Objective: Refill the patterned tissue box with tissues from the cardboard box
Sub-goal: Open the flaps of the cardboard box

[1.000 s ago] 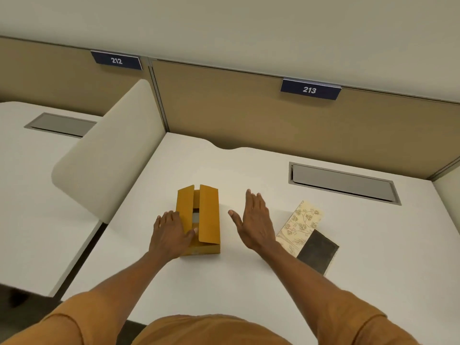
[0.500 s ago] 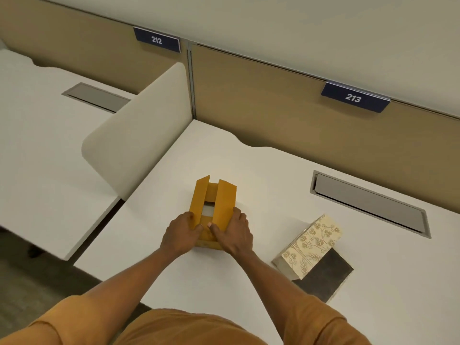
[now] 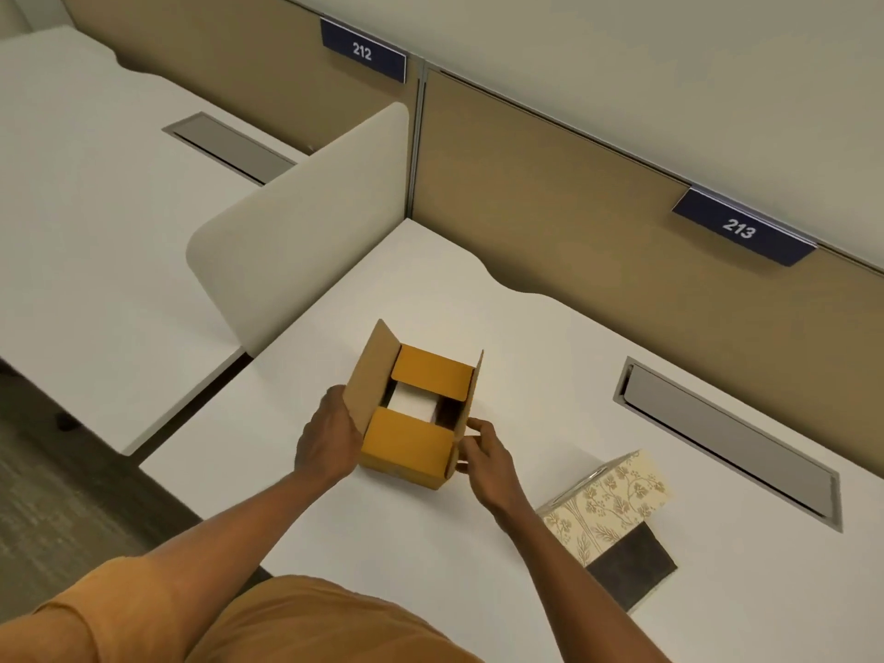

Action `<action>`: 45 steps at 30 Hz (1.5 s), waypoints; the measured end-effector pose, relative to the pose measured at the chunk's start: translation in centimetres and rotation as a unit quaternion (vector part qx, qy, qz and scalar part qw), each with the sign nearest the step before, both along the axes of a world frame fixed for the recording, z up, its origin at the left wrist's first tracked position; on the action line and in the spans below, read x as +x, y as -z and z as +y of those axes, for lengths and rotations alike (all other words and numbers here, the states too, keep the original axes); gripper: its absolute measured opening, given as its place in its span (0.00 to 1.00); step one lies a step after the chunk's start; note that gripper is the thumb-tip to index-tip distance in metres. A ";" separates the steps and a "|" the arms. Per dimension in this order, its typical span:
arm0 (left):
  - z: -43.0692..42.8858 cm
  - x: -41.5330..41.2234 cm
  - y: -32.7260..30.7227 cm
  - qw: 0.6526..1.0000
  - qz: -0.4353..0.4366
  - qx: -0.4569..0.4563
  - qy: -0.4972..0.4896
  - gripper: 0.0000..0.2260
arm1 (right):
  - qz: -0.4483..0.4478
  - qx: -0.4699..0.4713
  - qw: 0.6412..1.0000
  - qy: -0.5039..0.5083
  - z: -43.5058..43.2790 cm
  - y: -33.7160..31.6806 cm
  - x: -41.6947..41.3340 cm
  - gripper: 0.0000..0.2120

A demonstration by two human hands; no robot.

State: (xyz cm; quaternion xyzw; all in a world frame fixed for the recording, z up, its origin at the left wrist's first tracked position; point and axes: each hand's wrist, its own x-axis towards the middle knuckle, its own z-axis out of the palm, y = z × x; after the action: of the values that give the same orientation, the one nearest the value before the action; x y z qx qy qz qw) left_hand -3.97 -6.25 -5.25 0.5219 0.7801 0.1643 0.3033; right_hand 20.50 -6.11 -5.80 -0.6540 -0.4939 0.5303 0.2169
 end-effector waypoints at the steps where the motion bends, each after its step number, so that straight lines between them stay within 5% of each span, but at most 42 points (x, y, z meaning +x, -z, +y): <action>1: 0.0 0.0 0.3 1.000 0.017 0.001 0.010 0.23 | 0.009 0.003 1.000 0.010 -0.2 0.0 0.4 0.19; 10: 0.6 0.1 2.1 0.986 0.157 0.010 0.056 0.44 | -0.040 -0.015 0.998 0.054 -1.7 1.5 3.4 0.18; 14: 0.6 -0.1 3.1 0.967 0.217 0.009 0.135 0.31 | -0.093 -0.024 0.994 0.057 -1.8 2.1 3.2 0.22; 19: 1.2 0.6 4.0 0.980 0.158 -0.028 0.114 0.44 | -0.209 0.011 0.978 0.022 -1.5 2.7 2.5 0.28; 29: 4.7 3.2 3.1 0.989 0.099 -0.111 0.007 0.36 | -0.327 0.017 0.944 -0.041 0.2 2.5 2.0 0.30; 35: 6.2 3.9 1.7 0.987 0.058 -0.145 -0.042 0.37 | -0.408 0.162 0.896 -0.073 1.2 0.1 -0.3 0.22; 41: 6.2 2.6 -1.0 0.983 0.057 -0.175 0.021 0.30 | -0.445 0.249 0.844 -0.166 3.1 -0.3 -2.3 0.12; 45: 4.0 1.7 -1.0 0.976 0.077 -0.182 0.096 0.31 | -0.448 0.216 0.841 -0.214 4.6 0.3 -2.1 0.20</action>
State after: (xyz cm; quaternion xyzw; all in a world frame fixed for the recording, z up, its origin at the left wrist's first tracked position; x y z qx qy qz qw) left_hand -2.24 -2.25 -4.25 0.5413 0.7645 -0.0507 0.3463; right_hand 18.36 -1.50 -6.11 -0.6348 -0.7670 0.0932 -0.0112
